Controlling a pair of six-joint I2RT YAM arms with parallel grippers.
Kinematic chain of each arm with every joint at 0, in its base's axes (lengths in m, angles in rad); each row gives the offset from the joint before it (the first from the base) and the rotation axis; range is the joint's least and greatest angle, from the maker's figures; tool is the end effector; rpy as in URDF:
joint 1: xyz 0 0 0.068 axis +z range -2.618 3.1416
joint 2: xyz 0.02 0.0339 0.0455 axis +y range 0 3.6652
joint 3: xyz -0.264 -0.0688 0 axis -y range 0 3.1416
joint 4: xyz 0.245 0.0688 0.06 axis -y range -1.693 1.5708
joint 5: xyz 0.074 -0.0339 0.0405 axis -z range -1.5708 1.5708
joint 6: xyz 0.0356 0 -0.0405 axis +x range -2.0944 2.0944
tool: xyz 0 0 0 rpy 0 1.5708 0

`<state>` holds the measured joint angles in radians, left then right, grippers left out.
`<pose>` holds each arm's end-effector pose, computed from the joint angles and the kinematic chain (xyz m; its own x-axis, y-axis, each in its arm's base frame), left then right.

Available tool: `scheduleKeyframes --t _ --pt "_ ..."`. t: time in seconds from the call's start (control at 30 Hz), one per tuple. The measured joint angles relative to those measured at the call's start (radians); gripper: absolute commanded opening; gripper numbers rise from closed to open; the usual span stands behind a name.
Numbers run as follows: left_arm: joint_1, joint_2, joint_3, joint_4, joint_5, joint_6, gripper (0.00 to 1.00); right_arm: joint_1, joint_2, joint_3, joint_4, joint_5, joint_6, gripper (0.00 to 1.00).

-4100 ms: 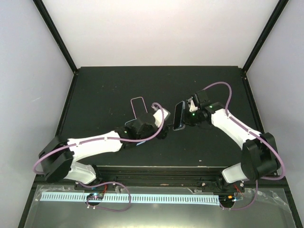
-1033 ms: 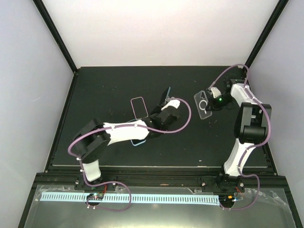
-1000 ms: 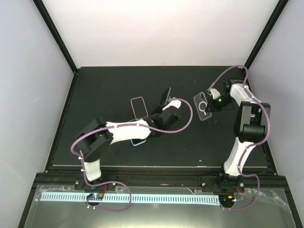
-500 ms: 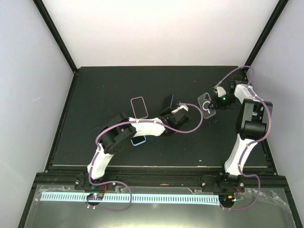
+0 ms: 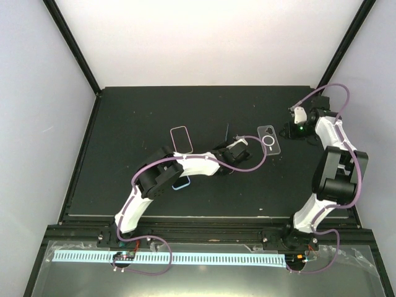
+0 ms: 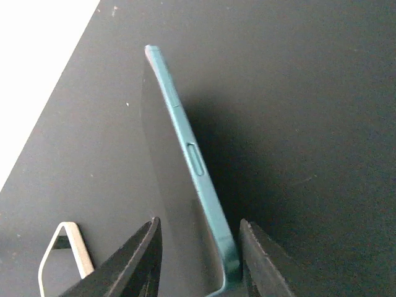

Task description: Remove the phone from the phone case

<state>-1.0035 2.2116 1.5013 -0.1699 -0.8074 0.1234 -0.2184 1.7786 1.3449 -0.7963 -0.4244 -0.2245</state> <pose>0.2718 -0.3788 0.1348 -0.3698 0.7387 -0.5636 0.3842 0.6739 0.6311 0.3523 -0.0632 0.2230 -0.9111 -0.0056 -0.4122 -0.1433 0.9418 0.3039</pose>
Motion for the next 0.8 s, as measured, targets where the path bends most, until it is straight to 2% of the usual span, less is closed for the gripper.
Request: scheduleKeyframes --t 0.17,0.47,0.7,0.8 --pt "0.0 0.008 0.005 -0.028 0.027 -0.022 0.6 0.001 -0.115 -0.051 0.019 -0.023 0.008 0.42" --pt "0.009 -0.021 0.012 -0.068 0.107 -0.122 0.8 0.001 -0.213 -0.11 0.019 -0.066 0.03 0.42" --pt "0.074 -0.29 -0.161 -0.125 0.233 -0.304 0.96 0.005 -0.305 -0.145 0.028 -0.108 0.045 0.45" --pt "0.131 -0.427 -0.227 -0.167 0.284 -0.393 0.99 0.014 -0.358 -0.176 0.031 -0.124 0.051 0.46"
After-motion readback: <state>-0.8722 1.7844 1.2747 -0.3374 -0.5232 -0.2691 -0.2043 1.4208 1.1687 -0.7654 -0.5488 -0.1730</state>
